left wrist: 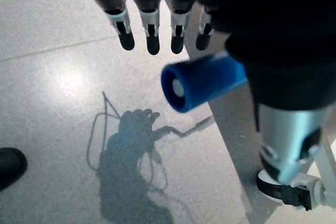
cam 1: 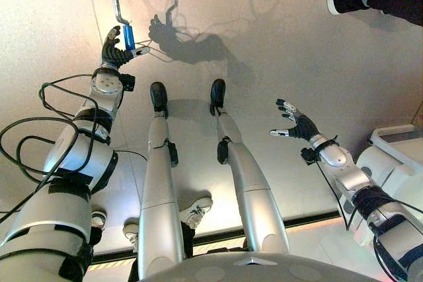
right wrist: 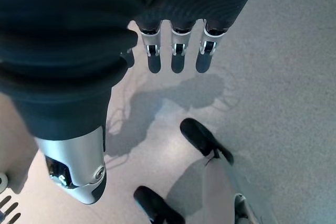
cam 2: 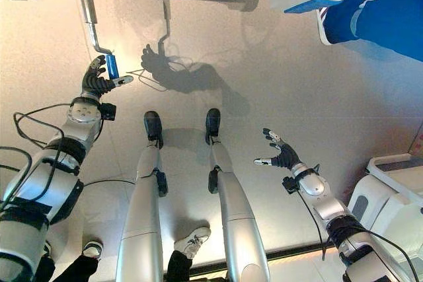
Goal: Raise the hospital bed
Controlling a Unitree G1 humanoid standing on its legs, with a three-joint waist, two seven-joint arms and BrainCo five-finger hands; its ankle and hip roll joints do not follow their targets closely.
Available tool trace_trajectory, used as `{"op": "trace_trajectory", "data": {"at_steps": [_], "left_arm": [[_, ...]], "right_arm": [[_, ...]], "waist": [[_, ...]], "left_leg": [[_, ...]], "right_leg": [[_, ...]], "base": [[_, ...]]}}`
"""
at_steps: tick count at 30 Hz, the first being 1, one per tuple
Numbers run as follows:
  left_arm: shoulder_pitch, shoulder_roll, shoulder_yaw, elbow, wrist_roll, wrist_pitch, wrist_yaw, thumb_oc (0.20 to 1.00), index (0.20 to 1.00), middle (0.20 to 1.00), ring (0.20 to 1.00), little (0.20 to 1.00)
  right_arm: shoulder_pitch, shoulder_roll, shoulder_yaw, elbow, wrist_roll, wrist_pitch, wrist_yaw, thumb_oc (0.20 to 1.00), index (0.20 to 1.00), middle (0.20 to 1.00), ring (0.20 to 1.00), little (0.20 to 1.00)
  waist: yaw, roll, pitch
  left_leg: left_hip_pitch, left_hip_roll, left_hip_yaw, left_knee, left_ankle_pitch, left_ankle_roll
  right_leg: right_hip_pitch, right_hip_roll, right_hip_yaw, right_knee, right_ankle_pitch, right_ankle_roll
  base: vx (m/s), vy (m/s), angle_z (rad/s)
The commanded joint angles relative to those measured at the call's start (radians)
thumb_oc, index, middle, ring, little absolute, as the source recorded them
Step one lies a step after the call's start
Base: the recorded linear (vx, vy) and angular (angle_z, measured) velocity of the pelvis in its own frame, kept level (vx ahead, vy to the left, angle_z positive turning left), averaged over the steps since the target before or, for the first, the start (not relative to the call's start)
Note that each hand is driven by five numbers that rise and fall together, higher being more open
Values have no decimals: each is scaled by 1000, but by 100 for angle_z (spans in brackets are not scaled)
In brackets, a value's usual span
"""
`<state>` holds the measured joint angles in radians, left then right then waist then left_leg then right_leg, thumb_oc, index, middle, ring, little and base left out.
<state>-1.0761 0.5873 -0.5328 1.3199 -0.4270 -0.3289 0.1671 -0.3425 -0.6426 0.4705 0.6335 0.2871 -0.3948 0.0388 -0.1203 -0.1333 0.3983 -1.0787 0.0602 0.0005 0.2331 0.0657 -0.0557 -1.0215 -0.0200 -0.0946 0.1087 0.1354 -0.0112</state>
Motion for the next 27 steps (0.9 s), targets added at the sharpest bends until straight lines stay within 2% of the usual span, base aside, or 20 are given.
{"op": "trace_trajectory", "data": {"at_steps": [1, 2, 3, 4, 5, 6, 27], "left_arm": [[-19, -1, 0, -15, -17, -18, 7, 959, 959, 959, 959, 959], [-19, -2, 0, -15, -17, -18, 7, 959, 959, 959, 959, 959], [-22, -1, -4, -16, -15, -20, 7, 633, 633, 633, 633, 633], [-25, -4, -5, -19, -16, -21, 6, 548, 548, 548, 548, 548], [-26, -4, -5, -19, -16, -21, 6, 511, 511, 511, 511, 511], [-23, -2, -8, -19, -13, -22, 5, 200, 200, 200, 200, 200], [-29, -3, -15, -26, -21, -26, -4, 200, 200, 200, 200, 200]], "right_arm": [[95, -52, -10, -68, 17, -31, 9, 1000, 1000, 1000, 1000, 1000], [96, -52, -10, -68, 17, -31, 9, 1000, 1000, 1000, 1000, 1000], [97, -54, -5, -62, 17, -32, 12, 1000, 1000, 1000, 1000, 1000], [96, -55, -2, -58, 14, -33, 10, 1000, 1000, 1000, 1000, 1000], [96, -54, -2, -58, 14, -33, 10, 1000, 1000, 1000, 1000, 1000], [95, -55, 0, -56, 10, -32, 9, 1000, 1000, 1000, 1000, 1000], [98, -62, 12, -45, 6, -36, 12, 1000, 1000, 1000, 1000, 1000]], "waist": [[18, 3, -5], [18, 3, -5], [18, 4, -4], [19, 4, -3], [19, 4, -3], [19, 4, -2], [18, 8, 3]], "left_leg": [[47, -37, -5, -5, -76, 37], [47, -37, -5, -5, -76, 37], [46, -36, -5, -4, -75, 37], [46, -36, -5, -3, -75, 37], [46, -36, -5, -3, -75, 37], [47, -37, -4, -2, -75, 37], [57, -40, -1, -10, -71, 37]], "right_leg": [[11, -25, 48, 66, -43, 112], [11, -25, 48, 66, -43, 112], [10, -27, 48, 68, -42, 112], [10, -27, 47, 70, -43, 111], [10, -27, 48, 70, -43, 111], [9, -26, 49, 71, -41, 111], [15, -26, 53, 63, -32, 111]], "base": [[0, 0, 0], [0, 0, 0], [0, 0, 0], [0, 0, 0], [0, 0, 0], [0, 0, 0], [0, 0, 0]]}}
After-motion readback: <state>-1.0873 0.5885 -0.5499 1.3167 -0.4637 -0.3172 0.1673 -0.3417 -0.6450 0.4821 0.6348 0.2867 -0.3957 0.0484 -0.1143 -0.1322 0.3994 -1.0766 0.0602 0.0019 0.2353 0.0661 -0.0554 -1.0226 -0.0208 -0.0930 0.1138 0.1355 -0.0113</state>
